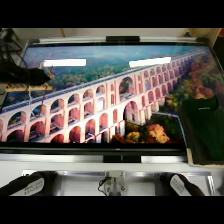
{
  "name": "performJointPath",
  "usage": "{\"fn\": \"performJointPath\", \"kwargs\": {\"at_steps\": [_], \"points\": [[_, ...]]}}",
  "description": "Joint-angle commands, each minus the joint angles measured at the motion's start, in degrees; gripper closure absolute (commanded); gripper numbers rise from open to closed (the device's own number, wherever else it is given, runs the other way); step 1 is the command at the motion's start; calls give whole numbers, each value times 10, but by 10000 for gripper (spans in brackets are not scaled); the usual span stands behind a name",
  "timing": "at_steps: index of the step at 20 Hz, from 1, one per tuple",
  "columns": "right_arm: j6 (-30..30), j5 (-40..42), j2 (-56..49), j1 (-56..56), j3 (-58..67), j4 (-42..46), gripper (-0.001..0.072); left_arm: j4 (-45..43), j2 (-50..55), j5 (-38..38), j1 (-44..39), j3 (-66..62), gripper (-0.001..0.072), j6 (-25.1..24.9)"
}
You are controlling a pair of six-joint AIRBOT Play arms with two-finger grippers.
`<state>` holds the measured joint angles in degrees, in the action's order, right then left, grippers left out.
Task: Fold the shirts.
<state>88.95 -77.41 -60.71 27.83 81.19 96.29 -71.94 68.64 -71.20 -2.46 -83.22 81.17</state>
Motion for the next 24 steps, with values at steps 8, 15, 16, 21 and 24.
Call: {"fn": "performJointPath", "kwargs": {"at_steps": [8,15,16,21,24], "points": [[68,-129,-173,-263,23,-183,51,-226,70,-101,-101,68,64,137],[66,-124,-173,-266,23,-187,51,-225,23,-63,-101,129,62,136],[66,-124,-173,-266,23,-187,51,-225,24,-63,-101,129,62,136],[66,-124,-173,-266,23,-187,51,-226,24,-63,-101,129,62,136],[66,-124,-173,-266,23,-187,51,-226,24,-63,-101,129,62,136]]}}
